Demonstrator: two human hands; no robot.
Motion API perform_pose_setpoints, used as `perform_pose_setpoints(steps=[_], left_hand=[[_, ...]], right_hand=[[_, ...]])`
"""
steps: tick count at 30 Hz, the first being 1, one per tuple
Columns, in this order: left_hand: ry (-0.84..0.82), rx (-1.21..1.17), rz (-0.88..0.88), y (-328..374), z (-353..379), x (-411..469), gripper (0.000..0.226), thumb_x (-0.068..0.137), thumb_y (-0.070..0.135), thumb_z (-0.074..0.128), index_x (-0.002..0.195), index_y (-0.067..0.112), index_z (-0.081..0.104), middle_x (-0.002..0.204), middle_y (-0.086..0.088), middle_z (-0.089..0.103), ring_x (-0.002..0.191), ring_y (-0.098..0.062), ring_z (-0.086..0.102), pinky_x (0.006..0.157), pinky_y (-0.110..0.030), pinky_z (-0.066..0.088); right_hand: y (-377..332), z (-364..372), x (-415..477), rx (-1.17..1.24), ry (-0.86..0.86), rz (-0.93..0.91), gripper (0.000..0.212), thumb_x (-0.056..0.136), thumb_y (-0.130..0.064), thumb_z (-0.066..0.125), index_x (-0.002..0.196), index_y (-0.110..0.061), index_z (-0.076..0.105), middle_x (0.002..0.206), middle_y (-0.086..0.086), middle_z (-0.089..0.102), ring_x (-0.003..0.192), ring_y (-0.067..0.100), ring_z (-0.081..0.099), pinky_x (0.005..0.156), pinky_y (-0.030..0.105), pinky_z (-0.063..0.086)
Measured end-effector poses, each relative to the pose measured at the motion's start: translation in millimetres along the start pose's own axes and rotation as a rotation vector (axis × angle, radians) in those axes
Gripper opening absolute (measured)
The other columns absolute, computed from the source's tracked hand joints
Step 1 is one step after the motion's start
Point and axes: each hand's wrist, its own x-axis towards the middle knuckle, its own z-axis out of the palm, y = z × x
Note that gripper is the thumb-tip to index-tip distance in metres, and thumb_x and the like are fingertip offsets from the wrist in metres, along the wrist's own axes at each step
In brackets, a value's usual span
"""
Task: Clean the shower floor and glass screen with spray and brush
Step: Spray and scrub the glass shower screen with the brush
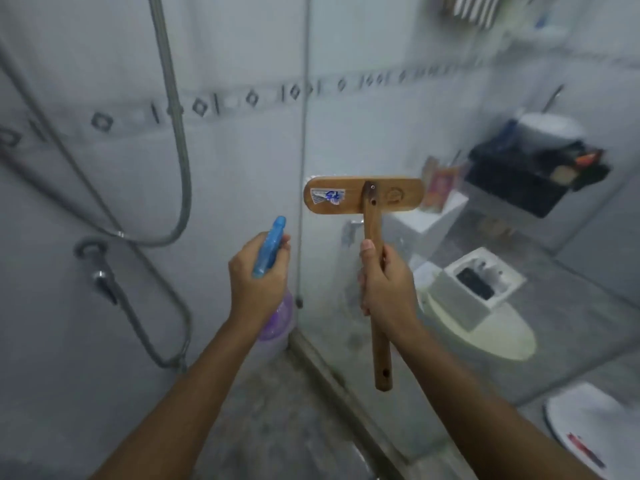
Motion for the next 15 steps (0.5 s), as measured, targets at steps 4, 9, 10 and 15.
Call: perform_pose_setpoints(steps=[4,9,10,15], left_hand=[[-0.063,-0.072,0.161,128.9,15.0,50.4,0.011,0.089,0.012,0.063,0.096,0.017,0.071,0.087,-0.001,0.072,0.081,-0.017,0.069,0.075,-0.035,0.059],[-0.186,-0.249,0.260,264.2,52.8,94.8,0.006,0.091,0.022,0.073,0.087,0.017,0.071,0.081,-0.008,0.071,0.077,-0.026,0.070,0.071,-0.037,0.058],[-0.215,-0.285,0.300,290.5,63.4,100.5,0.014,0.092,0.027,0.072,0.090,0.013,0.072,0.080,-0.006,0.072,0.076,-0.022,0.070,0.070,-0.033,0.058],[-0.313,-0.382,0.373,362.4,105.2,107.8,0.019,0.092,0.023,0.070,0.095,0.005,0.072,0.081,-0.011,0.071,0.074,-0.024,0.069,0.069,-0.034,0.061]], right_hand=[[-136.7,-56.2,6.0,-0.048,0.180,-0.158,0.034,0.103,-0.047,0.044,0.096,-0.017,0.058,0.072,0.004,0.056,0.062,0.017,0.055,0.058,0.030,0.050],[-270.8,-126.2,-2.0,-0.053,0.368,-0.283,0.031,0.105,-0.042,0.044,0.094,-0.016,0.057,0.070,0.003,0.054,0.057,0.012,0.052,0.053,0.026,0.048],[-295.8,-142.5,-6.9,-0.052,0.415,-0.311,0.030,0.105,-0.042,0.044,0.094,-0.016,0.057,0.069,0.003,0.054,0.056,0.011,0.051,0.052,0.026,0.048],[-372.7,-194.5,-22.7,-0.153,0.619,-0.407,0.035,0.105,-0.045,0.043,0.100,-0.014,0.058,0.069,0.001,0.054,0.053,0.010,0.052,0.052,0.029,0.050]])
